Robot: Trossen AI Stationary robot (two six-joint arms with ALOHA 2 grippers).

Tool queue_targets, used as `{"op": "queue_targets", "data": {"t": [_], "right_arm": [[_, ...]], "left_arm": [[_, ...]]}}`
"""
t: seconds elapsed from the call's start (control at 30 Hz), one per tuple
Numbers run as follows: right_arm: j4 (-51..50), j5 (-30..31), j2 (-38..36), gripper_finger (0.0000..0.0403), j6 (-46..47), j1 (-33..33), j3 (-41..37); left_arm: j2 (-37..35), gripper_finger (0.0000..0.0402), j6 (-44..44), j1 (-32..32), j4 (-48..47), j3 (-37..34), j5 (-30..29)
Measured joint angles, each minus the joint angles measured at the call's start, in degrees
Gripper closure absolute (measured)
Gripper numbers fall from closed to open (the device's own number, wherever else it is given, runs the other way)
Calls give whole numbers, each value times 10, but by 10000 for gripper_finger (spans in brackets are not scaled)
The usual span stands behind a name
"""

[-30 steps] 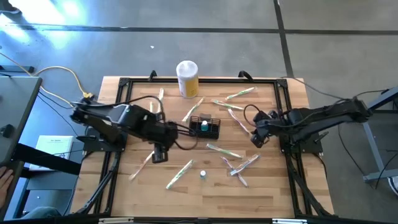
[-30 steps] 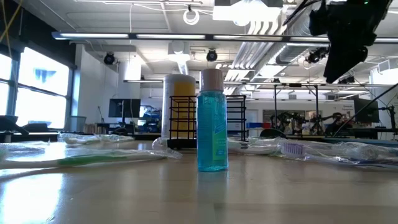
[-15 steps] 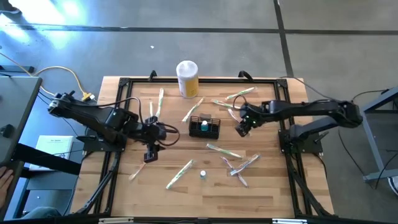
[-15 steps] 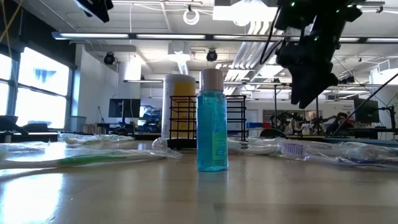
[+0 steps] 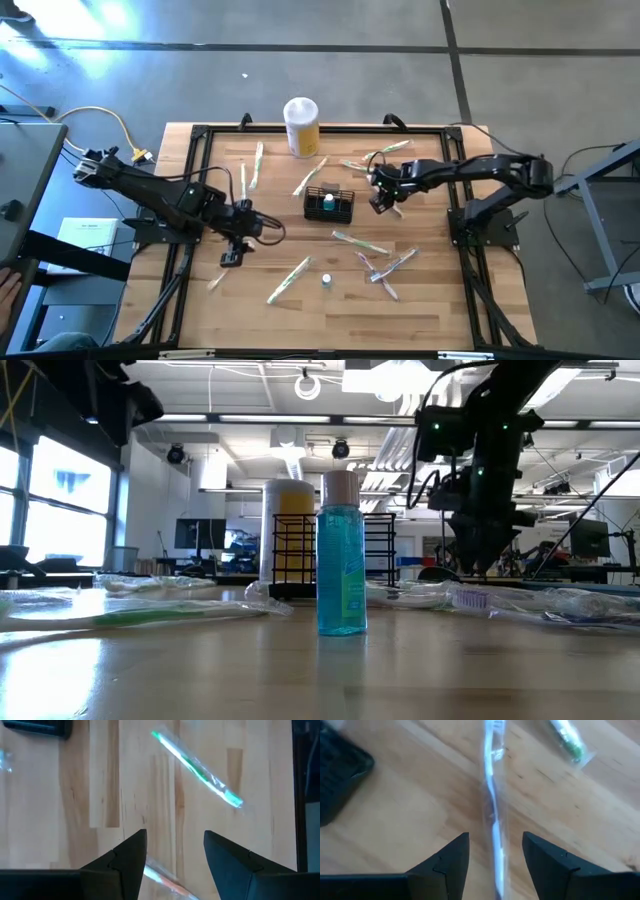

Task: Pick & Place toothbrushing station
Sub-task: Put the top purple toothbrush into the left section wire organizer

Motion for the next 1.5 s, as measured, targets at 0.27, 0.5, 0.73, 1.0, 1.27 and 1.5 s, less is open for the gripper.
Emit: {"op": "queue_targets", "data": {"t": [0.27,0.5,0.73,1.0,1.27,1.5], "right_arm": [[43,-13,45,229,-24,-17,0],[44,-14,90,229,-33,-25,1],[47,-26,107,245,-33,-25,2],[23,-27,108,357,-28,-25,2],[-9,-21,88,389,-28,-17,1],[-67,-32,-1,392,-2,13,-1]], "left_arm": [[-41,209,43,0,91,-40,-17],[-48,209,37,0,138,-53,-39],[-48,209,-42,0,118,-56,-35],[-48,209,-68,0,114,-56,-67],[-44,209,-68,0,120,-56,-92],[-44,209,-65,0,121,-55,-95]]}}
